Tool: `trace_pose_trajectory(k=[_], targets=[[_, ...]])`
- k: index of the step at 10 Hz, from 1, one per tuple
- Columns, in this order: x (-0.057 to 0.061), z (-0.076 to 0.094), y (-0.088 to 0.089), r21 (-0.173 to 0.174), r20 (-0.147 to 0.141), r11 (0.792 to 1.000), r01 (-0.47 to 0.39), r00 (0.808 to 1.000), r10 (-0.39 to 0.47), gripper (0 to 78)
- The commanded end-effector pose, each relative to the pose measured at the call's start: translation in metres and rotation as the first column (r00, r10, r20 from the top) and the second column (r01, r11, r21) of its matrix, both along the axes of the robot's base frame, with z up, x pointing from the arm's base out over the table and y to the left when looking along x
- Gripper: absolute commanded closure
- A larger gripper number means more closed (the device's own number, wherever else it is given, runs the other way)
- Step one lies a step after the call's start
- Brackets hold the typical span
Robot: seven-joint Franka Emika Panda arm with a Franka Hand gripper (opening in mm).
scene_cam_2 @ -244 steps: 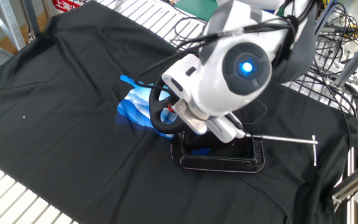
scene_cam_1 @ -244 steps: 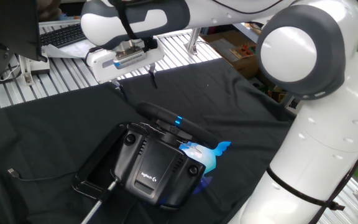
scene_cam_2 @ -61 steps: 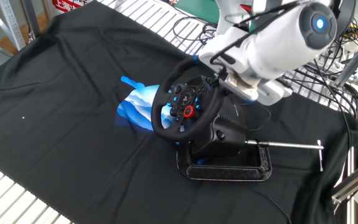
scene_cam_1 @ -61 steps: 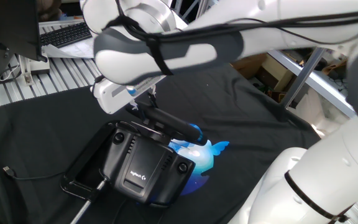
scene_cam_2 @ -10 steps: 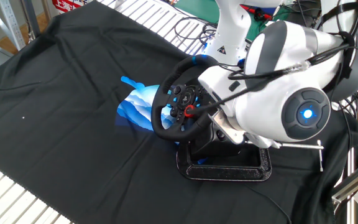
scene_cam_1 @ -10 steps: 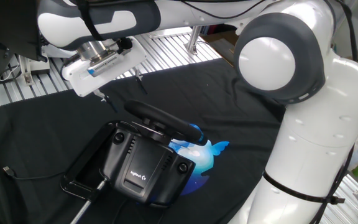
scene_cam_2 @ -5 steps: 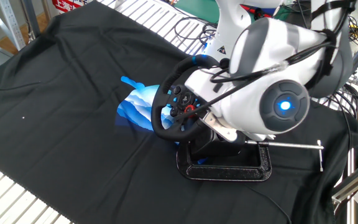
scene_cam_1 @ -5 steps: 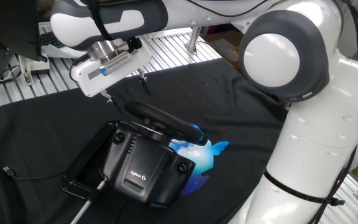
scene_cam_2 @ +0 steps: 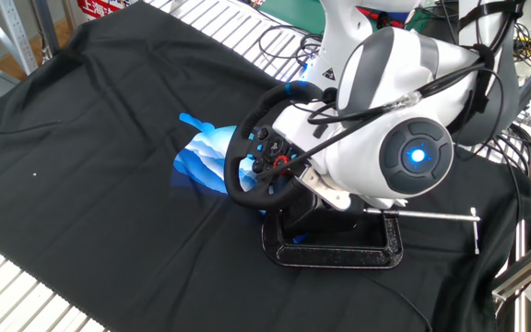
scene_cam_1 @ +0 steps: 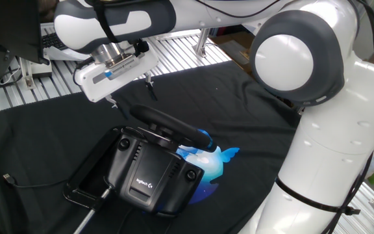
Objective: Rotate the steering wheel 90 degrees counterclockwise
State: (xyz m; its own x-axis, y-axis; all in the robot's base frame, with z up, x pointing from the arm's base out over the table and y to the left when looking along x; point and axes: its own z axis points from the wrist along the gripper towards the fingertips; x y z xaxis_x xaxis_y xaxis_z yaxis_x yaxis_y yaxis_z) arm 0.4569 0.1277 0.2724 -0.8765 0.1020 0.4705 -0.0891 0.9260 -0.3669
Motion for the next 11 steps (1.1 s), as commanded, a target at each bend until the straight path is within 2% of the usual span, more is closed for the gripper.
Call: trace_pose_trajectory(k=[1, 11], targets=[[0.0001, -0.0016, -0.0005, -0.001, 0.003, 1.000, 0.002, 1.000, -0.002, 0.1], [-0.0015, -0.0105, -0.0020, -0.003, 0.013, 1.000, -0.001, 1.000, 0.001, 0.1]])
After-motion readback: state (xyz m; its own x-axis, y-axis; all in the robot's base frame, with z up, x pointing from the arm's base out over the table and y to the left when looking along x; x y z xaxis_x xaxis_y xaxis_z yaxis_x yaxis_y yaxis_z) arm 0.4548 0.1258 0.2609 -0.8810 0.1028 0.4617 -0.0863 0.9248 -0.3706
